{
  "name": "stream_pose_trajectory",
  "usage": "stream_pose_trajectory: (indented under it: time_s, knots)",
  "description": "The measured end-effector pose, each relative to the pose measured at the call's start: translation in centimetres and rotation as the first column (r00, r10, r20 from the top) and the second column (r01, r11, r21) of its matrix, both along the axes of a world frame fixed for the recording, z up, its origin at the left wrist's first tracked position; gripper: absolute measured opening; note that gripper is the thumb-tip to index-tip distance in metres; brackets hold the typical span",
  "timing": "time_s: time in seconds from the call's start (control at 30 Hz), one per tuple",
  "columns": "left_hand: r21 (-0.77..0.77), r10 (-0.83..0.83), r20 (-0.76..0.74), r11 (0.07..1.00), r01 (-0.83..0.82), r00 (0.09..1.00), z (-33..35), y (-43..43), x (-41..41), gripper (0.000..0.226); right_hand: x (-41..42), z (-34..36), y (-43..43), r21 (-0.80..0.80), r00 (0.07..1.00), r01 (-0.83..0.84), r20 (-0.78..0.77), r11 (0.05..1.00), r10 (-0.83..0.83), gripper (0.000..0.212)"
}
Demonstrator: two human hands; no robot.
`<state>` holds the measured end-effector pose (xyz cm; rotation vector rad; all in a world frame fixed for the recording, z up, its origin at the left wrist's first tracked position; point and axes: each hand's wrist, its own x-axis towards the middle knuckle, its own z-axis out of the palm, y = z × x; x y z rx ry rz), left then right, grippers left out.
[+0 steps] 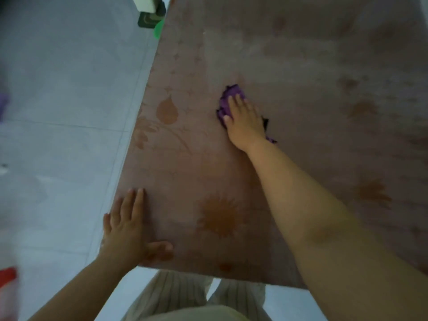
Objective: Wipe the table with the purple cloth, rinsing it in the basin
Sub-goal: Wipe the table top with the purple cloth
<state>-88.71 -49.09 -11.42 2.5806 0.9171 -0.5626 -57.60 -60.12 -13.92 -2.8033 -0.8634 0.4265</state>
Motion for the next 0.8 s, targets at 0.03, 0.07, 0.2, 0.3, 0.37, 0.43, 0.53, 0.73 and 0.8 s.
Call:
stream_pose_trajectory:
  time_s: [0.03,0.07,0.2,0.3,0.37,0.43,0.53,0.73,0.8]
  knots:
    - [0.004,-0.005,0.011,1.000,0.005,1.000,0.0,-0.1,0.0,0.150,-2.8,0.1,1.4,0.011,0.995,-0.095,-0.024,0.995,0.095,0.055]
    - [0.004,-0.006,0.015,1.000,0.006,1.000,0.1,-0.1,-0.2,0.146,-6.0,0.2,2.4,0.021,0.981,-0.188,-0.047,0.982,0.189,0.054]
    - [0.003,-0.008,0.018,1.000,0.008,1.000,-0.1,-0.1,-0.5,0.137,-17.6,-0.4,0.3,0.056,0.876,-0.477,-0.051,0.877,0.479,0.051]
    - [0.010,-0.019,0.032,1.000,0.018,0.999,-0.4,0.0,-0.8,0.133,-21.6,-1.2,-5.7,0.041,0.872,-0.489,0.059,0.872,0.486,0.051]
    - [-0.006,-0.024,0.047,1.000,0.024,0.999,-0.6,0.1,-1.1,0.133,-21.7,-1.6,-10.5,0.023,0.899,-0.437,0.035,0.899,0.437,0.049]
    - [-0.010,-0.035,0.067,0.999,0.036,0.997,-0.9,0.3,-1.3,0.133,-19.6,-1.8,-15.2,0.007,0.940,-0.338,0.052,0.941,0.337,0.049]
    - [-0.010,-0.035,0.084,0.999,0.036,0.996,-1.1,0.4,-1.5,0.130,-13.5,-1.3,-20.6,-0.032,0.998,-0.008,0.065,0.999,0.010,0.058]
    - [-0.014,-0.040,0.129,0.999,0.042,0.991,-0.8,0.1,-1.4,0.124,-0.7,0.2,-17.6,-0.013,0.833,0.550,0.077,0.835,-0.548,0.054]
    - [-0.036,-0.011,0.172,0.999,0.018,0.985,-0.5,0.3,-1.5,0.122,1.2,0.1,-12.8,-0.021,0.863,0.503,0.051,0.864,-0.502,0.054]
